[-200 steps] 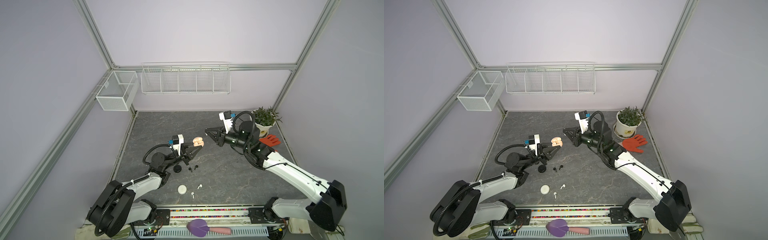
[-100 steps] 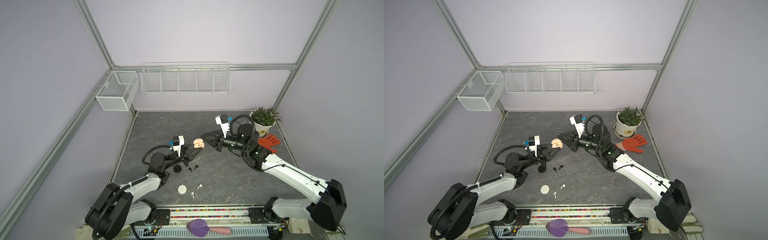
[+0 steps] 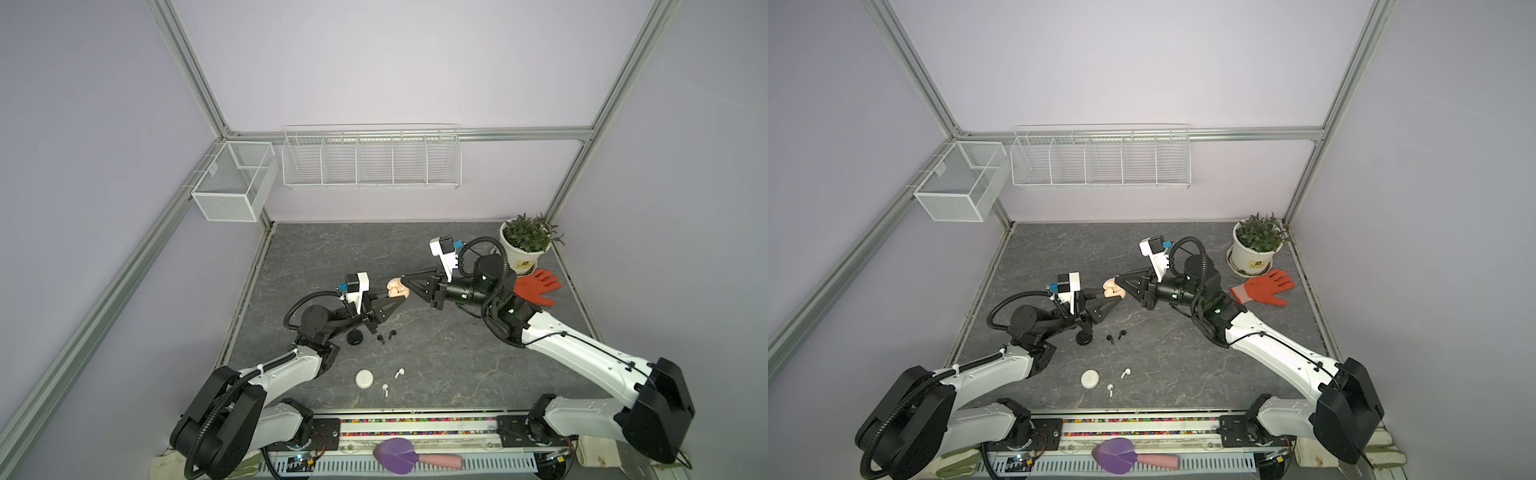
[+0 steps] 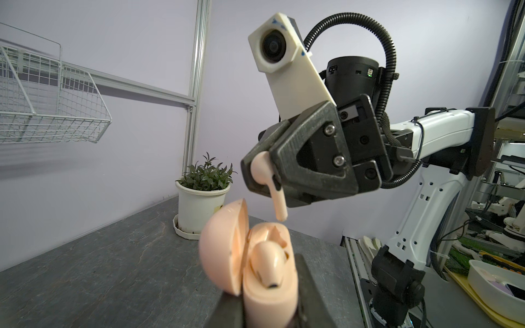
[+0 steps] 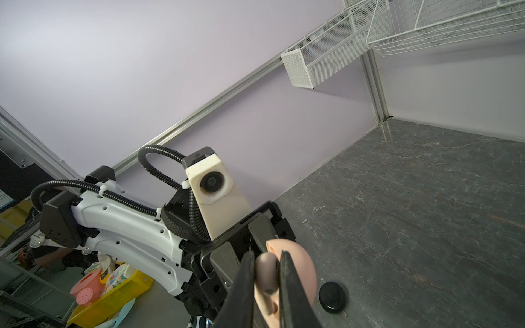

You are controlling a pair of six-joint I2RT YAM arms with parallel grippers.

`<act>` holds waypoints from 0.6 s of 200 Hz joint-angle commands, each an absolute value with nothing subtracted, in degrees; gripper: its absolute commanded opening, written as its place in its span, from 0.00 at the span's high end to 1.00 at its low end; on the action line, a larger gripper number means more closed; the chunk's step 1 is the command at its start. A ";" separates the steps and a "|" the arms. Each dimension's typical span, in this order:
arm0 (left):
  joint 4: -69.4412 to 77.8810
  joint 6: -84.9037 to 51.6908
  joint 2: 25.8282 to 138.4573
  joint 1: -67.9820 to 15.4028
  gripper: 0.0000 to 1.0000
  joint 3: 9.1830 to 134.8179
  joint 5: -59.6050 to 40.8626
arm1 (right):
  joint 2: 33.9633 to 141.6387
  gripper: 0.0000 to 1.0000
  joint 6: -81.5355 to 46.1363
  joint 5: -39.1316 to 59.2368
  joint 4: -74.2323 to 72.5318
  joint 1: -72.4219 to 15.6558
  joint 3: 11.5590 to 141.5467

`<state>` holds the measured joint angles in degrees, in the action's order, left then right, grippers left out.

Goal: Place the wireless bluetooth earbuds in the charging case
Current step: 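Lower the earbud into the empty cavity of the case held by the left gripper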

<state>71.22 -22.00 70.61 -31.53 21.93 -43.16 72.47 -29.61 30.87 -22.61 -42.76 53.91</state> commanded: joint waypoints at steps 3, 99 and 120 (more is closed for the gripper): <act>72.16 -21.05 68.90 -31.56 1.00 22.85 -43.24 | 70.50 0.93 -29.49 29.33 -24.20 -43.83 53.06; 72.16 -21.09 67.52 -31.56 1.00 21.82 -42.89 | 70.23 0.93 -28.04 25.07 -23.12 -46.45 52.82; 72.27 -20.94 67.68 -31.60 1.00 21.68 -42.94 | 69.96 0.93 -28.07 24.44 -22.94 -46.68 52.52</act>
<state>71.02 -21.78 68.45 -31.53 21.91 -43.13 71.46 -28.69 25.56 -22.55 -46.02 53.65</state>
